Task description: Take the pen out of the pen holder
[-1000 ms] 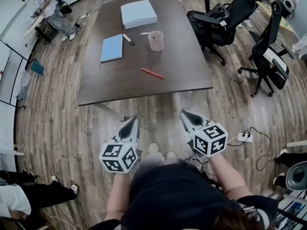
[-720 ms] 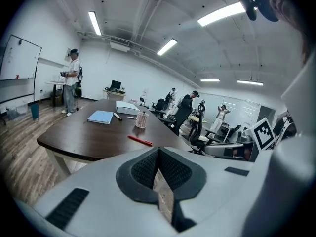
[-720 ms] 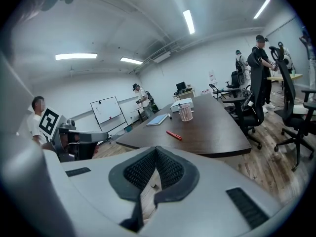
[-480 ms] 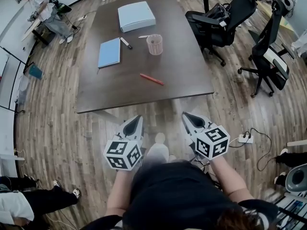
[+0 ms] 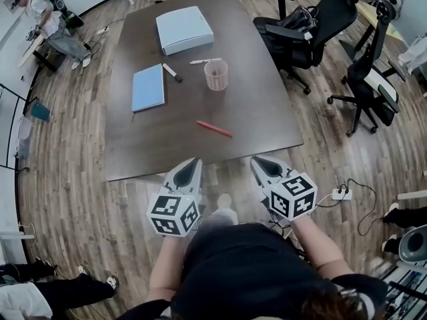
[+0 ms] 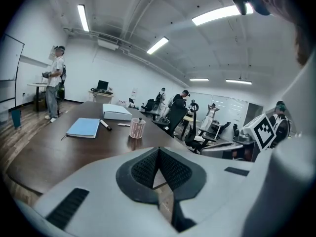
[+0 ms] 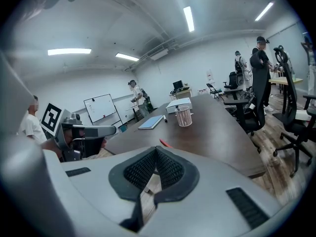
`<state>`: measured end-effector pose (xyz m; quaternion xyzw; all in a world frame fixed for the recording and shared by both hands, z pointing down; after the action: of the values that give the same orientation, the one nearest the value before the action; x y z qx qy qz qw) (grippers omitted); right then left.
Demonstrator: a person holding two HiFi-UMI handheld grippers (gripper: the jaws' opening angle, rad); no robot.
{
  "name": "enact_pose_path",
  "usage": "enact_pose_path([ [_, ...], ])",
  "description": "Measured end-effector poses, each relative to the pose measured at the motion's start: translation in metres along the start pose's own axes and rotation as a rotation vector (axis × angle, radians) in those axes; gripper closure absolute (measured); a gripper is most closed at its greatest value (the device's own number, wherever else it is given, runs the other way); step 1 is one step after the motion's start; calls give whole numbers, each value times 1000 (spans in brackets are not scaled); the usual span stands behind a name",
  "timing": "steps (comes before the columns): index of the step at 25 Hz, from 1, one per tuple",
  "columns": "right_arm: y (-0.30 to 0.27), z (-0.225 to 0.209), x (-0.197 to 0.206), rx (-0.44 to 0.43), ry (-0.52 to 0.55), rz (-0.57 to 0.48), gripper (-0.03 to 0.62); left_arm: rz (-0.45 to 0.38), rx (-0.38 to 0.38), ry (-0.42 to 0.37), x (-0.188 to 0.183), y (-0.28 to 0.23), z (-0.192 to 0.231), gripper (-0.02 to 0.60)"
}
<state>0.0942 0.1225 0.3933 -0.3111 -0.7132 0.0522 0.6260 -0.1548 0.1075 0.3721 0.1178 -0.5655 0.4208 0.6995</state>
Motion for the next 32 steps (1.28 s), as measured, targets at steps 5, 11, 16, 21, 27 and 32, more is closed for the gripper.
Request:
enact_pose_path([
  [5,-32,4,-16,21,9,9,577,14,29,-36,-13,-17,34,563],
  [11,-61,13,-33,66,46,14,576,23,73,-76,-24,-28,65,563],
  [16,-81,10,-47,96,66,19,577,45,81,-102,-34,-46,87,564],
  [21,-99,-1,-53,77,70,31,576,27,109,-111,-39,-65,92,563],
  [27,-128,-23,-68,30,85,34,577,21,87,-120,-50,-93,100,563],
  [32,-148,-49,-85,-12,100,45,576,3,51,-127,-65,-121,102,561],
])
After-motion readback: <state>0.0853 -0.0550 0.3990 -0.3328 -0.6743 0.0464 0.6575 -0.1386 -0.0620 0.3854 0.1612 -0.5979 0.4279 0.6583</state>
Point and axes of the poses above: the fingertips, and each gripper's own axes: y backward along the fingers, z to its left, x out of its underside, the point moved 10 cm from there along y, backward along the fingers, and after that the axes turned 11 degrees about x, right-handed, at the moved point
